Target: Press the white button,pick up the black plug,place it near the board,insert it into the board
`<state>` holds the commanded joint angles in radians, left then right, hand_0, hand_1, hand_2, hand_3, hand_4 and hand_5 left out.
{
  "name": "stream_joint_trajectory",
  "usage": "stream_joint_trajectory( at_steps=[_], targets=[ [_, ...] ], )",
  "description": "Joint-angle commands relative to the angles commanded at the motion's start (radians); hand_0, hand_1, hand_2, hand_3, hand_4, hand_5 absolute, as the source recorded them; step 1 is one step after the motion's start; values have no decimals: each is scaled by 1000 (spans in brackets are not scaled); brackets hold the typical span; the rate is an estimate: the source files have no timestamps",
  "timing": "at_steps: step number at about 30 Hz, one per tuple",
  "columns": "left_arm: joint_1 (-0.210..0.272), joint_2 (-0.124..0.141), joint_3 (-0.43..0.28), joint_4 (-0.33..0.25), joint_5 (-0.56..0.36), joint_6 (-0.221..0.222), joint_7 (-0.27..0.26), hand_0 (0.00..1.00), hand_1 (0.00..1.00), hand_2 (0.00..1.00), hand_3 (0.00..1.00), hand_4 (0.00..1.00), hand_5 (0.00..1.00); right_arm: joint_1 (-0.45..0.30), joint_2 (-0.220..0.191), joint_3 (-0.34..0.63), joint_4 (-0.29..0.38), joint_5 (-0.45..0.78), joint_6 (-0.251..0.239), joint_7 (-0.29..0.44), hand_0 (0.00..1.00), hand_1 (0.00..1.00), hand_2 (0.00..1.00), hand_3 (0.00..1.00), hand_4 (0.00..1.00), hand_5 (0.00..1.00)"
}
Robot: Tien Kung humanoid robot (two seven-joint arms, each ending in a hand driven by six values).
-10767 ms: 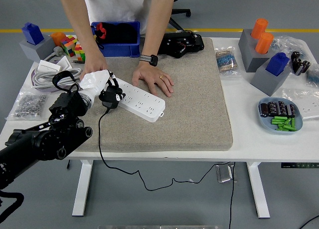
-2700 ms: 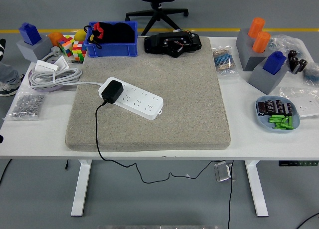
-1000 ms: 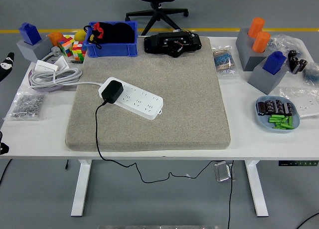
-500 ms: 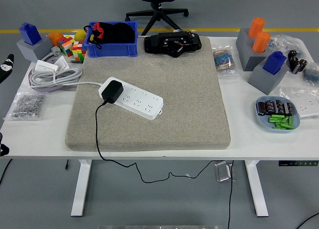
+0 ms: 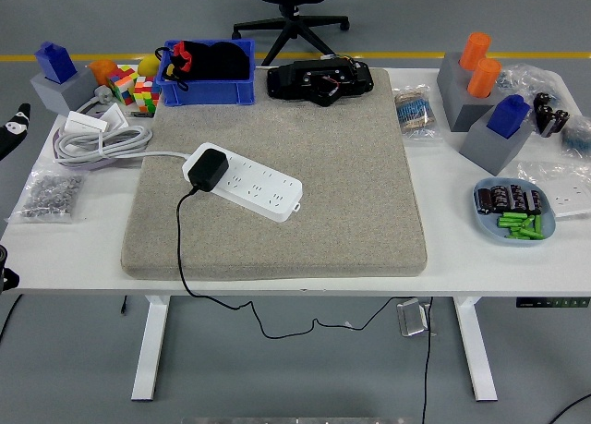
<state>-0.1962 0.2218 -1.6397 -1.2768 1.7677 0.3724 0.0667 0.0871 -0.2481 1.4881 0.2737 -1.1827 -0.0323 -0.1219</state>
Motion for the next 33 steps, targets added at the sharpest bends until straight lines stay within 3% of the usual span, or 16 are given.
stream_joint_trajectory(
  at_steps=[33],
  targets=[
    [-2, 3, 2, 0, -2, -8, 6, 800, 796, 736, 715, 755, 309, 4, -9, -38, 0, 9, 5, -5, 766, 649, 655, 616, 661, 423]
  ],
)
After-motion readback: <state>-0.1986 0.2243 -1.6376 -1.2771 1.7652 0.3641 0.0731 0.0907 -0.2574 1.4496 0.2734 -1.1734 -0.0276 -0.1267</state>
